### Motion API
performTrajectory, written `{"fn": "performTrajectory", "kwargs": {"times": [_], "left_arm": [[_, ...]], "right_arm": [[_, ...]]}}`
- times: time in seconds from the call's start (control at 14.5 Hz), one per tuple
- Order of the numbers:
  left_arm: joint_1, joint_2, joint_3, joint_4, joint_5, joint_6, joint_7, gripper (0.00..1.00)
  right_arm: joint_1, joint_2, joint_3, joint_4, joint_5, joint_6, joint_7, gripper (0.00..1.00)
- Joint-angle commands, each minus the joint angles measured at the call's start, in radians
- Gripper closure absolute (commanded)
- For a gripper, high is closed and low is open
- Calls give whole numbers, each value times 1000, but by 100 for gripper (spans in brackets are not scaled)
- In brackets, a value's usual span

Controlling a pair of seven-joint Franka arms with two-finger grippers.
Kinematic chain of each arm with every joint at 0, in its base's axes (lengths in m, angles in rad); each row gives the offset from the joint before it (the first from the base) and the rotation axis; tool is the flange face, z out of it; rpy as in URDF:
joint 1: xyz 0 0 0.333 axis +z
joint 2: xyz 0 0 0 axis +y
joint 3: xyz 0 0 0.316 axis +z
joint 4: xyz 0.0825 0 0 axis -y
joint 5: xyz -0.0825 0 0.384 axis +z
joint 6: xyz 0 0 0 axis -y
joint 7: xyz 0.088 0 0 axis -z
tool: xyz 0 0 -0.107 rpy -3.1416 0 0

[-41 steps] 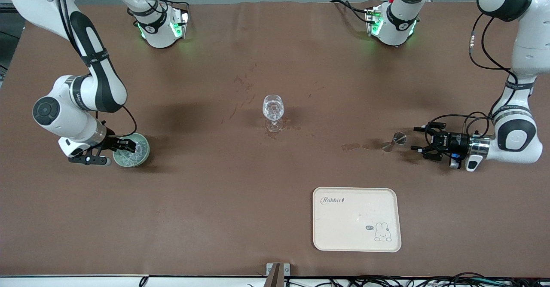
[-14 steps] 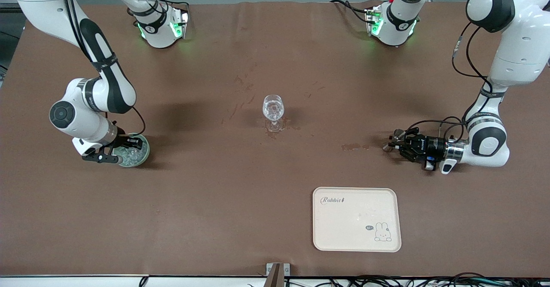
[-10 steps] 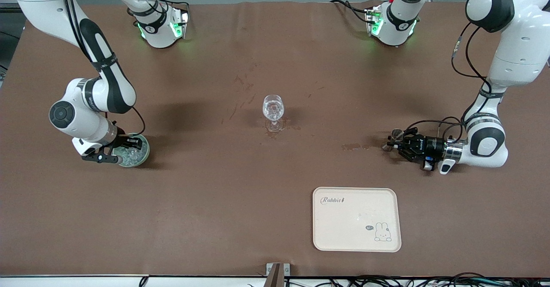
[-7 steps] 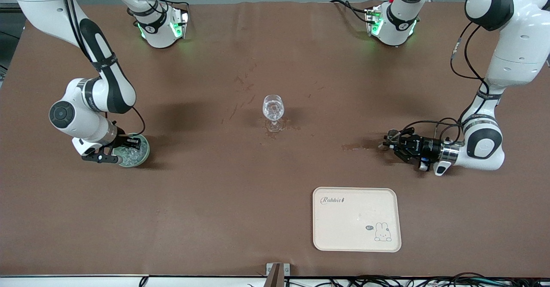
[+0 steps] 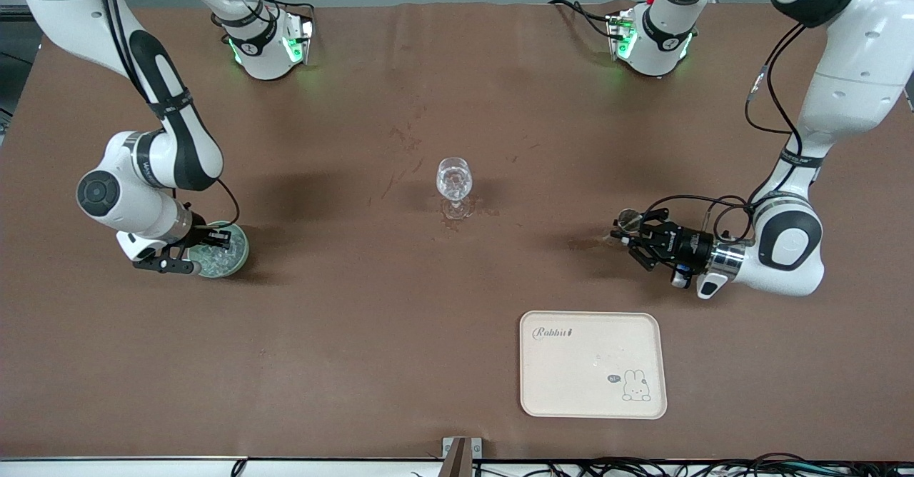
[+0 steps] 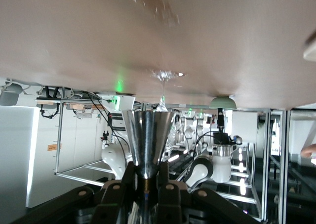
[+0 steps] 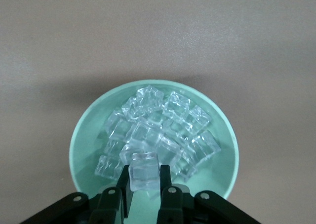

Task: Pour wine and add ice with both arms
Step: 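Carry the jigger to the glass with the left gripper while the right gripper lifts ice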

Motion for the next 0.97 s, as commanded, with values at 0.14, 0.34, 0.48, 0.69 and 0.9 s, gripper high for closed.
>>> {"fn": "performTrajectory", "kwargs": {"times": [0.14,0.34,0.48,0.69,0.9], "left_arm": [[-62,-196,-101,-69,-18,127,-268,96],[-139,-244,-110,-61,-13,188,-406,99],[-214,-284,-109,-61,-4,236,-481,99],[-313,-321,-109,-60,55,291,-640,99],[-375,-350,-109,-55,140,294,-814,99]], "right_arm": [[-7,-31,1,248,10,-342,21,100],[-26,-85,-4,401,8,-518,20,100],[-42,-150,-5,477,2,-588,10,100],[-40,-224,-56,566,-1,-666,-54,100],[-60,-305,-61,626,-2,-837,-98,100]]}}
